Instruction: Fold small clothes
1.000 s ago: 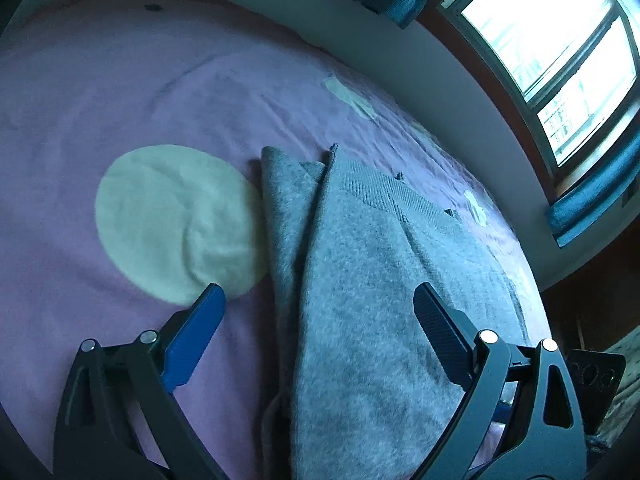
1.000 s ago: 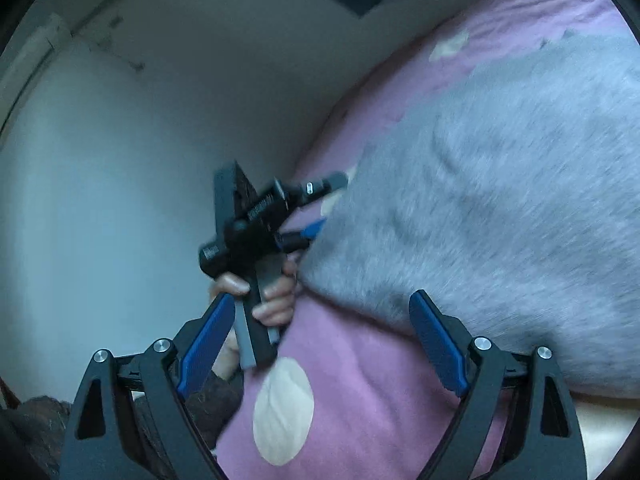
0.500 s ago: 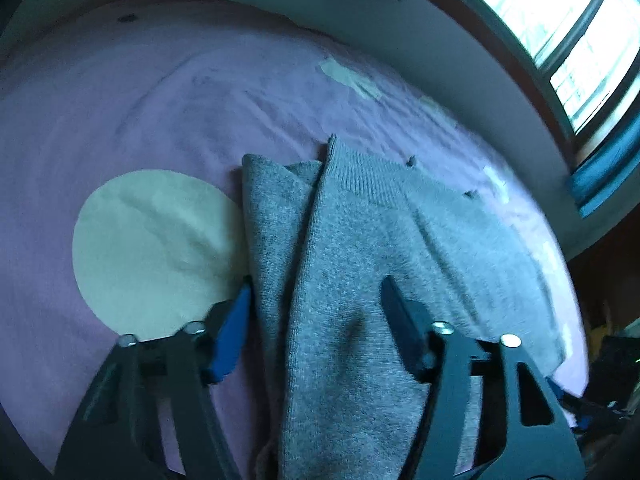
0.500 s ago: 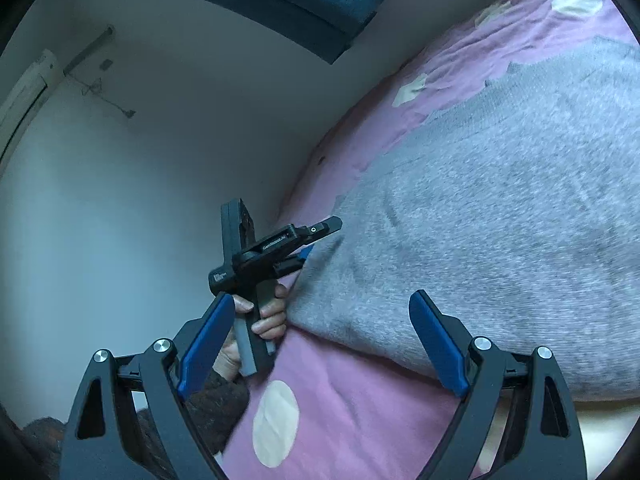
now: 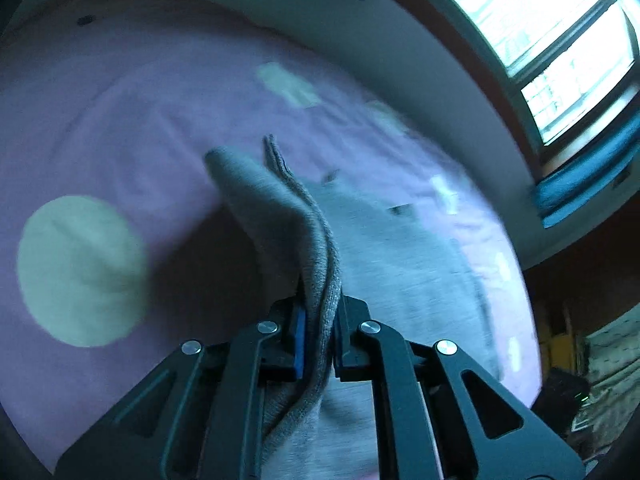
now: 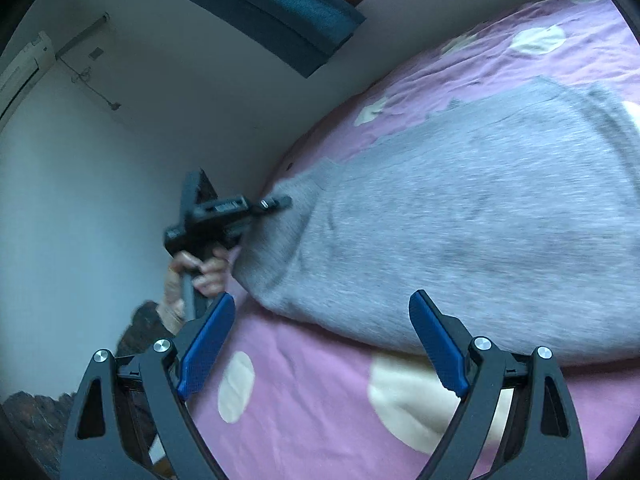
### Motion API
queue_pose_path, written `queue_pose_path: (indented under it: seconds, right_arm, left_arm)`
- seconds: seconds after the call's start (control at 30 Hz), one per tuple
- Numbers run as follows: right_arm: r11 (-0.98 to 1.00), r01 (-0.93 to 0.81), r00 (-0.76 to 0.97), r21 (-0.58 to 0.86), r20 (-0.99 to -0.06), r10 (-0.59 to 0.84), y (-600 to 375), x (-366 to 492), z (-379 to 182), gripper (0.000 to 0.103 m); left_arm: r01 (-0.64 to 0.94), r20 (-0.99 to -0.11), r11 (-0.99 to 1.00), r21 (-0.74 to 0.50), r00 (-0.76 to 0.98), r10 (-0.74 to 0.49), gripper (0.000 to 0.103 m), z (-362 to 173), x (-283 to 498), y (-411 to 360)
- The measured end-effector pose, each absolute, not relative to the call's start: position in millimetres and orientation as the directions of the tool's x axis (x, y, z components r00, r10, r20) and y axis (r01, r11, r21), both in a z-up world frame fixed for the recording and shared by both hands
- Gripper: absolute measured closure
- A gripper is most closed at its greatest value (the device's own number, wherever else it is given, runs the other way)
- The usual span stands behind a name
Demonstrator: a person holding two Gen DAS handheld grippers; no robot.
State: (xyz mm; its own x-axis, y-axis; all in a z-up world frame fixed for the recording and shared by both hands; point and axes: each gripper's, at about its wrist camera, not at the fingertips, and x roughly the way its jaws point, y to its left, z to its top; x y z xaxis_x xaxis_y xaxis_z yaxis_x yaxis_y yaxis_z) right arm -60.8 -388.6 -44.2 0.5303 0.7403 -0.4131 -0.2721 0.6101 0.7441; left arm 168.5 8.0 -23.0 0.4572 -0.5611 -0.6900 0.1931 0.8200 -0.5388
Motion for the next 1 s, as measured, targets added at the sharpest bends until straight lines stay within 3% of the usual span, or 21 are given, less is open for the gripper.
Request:
queue_pose_path:
  seconds: [0.33, 0.7, 0.8, 0.87, 0.97, 1.0]
  right_arm:
    - [0.626, -0.222, 0.582, 0.748, -0.413, 0.701, -446.8, -93.3, -53.7, 0.015]
    - [0.540, -0.159, 0.627, 0.826, -0.338, 0.702, -484.8, -101.7, -69.7, 0.015]
    - [0.517, -0.142, 0.626, 0.844, -0.328, 0.708, -490.6, -101.7, -74.6, 0.015]
    - [0.496, -0.133, 0.629, 0.858, -0.314, 0.711, -494.0, -101.7, -76.1, 0.015]
    - [0.486, -0.126, 0.636, 0.865, -0.306, 0.709, -498.5, -102.7, -77.0, 0.015]
    - [0.485, -0.124, 0.636, 0.866, -0.306, 0.708, -498.8, -102.4, -77.7, 0.015]
  left_arm:
    - [0.314, -0.650, 0.790, -0.527, 0.450, -0.613, 0.095, 16.7, 163.0, -125.6]
    - [0.367, -0.775, 0.847, -0.385, 0.369, -0.513, 0.094, -50.5, 149.1, -238.3]
    - [0.399, -0.772, 0.850, -0.343, 0.396, -0.497, 0.079, -48.7, 140.0, -246.3]
    - [0.421, -0.763, 0.842, -0.336, 0.403, -0.506, 0.057, -42.8, 131.1, -250.2]
    - [0.450, -0.741, 0.825, -0.342, 0.411, -0.532, 0.040, -31.7, 116.5, -252.0]
    - [0.457, -0.733, 0.820, -0.345, 0.414, -0.540, 0.039, -29.4, 111.3, -252.5]
